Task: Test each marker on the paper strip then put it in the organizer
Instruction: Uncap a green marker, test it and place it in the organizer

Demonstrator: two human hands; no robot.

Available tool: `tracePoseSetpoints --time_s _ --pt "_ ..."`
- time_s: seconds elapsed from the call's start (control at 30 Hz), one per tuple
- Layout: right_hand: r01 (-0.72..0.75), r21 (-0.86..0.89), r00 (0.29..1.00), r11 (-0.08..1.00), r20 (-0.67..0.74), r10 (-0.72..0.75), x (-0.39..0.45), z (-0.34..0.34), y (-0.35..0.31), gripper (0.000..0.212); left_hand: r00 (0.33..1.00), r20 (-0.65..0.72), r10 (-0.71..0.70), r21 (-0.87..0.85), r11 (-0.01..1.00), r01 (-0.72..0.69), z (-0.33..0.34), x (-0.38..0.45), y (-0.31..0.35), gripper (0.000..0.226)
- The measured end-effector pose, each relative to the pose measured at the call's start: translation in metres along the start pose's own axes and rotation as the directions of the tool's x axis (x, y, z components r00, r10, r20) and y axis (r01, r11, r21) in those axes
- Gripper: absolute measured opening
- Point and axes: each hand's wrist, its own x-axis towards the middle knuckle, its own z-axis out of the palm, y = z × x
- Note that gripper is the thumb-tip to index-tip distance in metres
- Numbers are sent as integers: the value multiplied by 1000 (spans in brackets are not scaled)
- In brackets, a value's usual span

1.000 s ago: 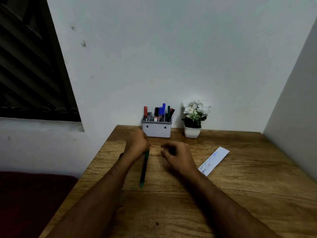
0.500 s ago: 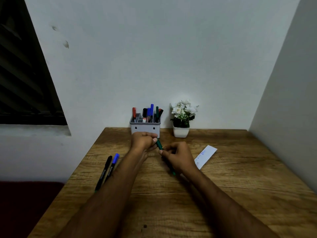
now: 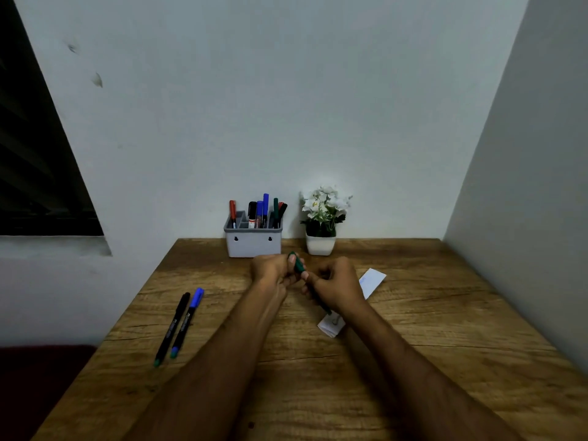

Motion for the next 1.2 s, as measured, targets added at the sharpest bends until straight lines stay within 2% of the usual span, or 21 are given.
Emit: tracePoseSetpoints --time_s 0.07,0.13,0.17,0.2,0.23,0.27,0.3,0.33,0.37,0.43,0.53,0.67,0.7,0.77,0.8,0.83,0.9,0.93,1.0,1.2 --pt "-50 16 998 999 46 49 -3 -9 1 27 993 -120 17 -31 999 -21 -8 11 5 13" --pt "-112 53 987 992 123 105 -14 -17 5 24 949 -302 92 -17 995 -102 -28 28 19 9" --pt "-127 81 985 989 126 116 -18 -23 9 22 935 -326 136 52 991 -126 -37 35 25 13" --pt "-134 136 987 982 112 119 -22 -29 12 20 933 -290 211 220 964 -149 -44 38 29 15" --pt "-142 229 988 963 83 127 -23 -34 16 17 930 -194 313 455 868 -197 -45 38 29 14" --pt "-151 354 989 923 56 140 -23 -40 18 12 916 -57 397 669 696 -260 -43 35 26 13" --pt "-148 464 988 873 31 151 -23 -45 18 6 889 80 451 809 492 -323 -39 31 20 12" --pt "-136 538 987 832 4 158 -22 -51 18 10 857 188 479 878 310 -365 -36 25 13 11" --pt "-120 569 987 814 -17 158 -20 -56 20 18 827 259 499 903 178 -390 -32 21 5 11" --pt "-63 560 992 826 -52 111 -16 -65 23 25 785 351 510 913 0 -408 -28 16 -5 12" --pt "-22 587 994 809 -70 78 -12 -77 31 30 771 437 462 895 -139 -424 -25 13 -13 15" --pt "-19 686 987 727 -102 122 -7 -93 51 40 740 474 476 880 -238 -411 -24 5 -17 14" --pt "-6 695 985 719 -120 124 -6 -95 56 39 701 503 506 864 -269 -426 -22 3 -19 12" --pt "17 708 977 706 -161 137 -5 -98 64 32 567 605 559 782 -282 -556 -19 -5 -28 13" --pt "22 712 974 702 -173 144 -6 -98 67 28 517 659 546 716 -247 -652 -17 -11 -33 17" --pt "21 711 972 703 -180 153 -7 -97 68 26 501 705 502 655 -190 -731 -15 -19 -39 23" --pt "12 695 970 719 -182 159 -11 -97 68 23 530 768 359 593 -85 -801 -10 -34 -50 38" --pt "9 675 971 737 -182 154 -13 -96 68 21 538 790 294 579 -70 -812 -9 -39 -54 43" --pt "19 607 976 794 -185 118 -17 -95 66 20 516 828 221 544 -87 -835 -8 -44 -62 46" --pt "-17 497 982 868 -154 107 -23 -89 63 19 541 837 84 546 -58 -836 -19 -36 -66 55"
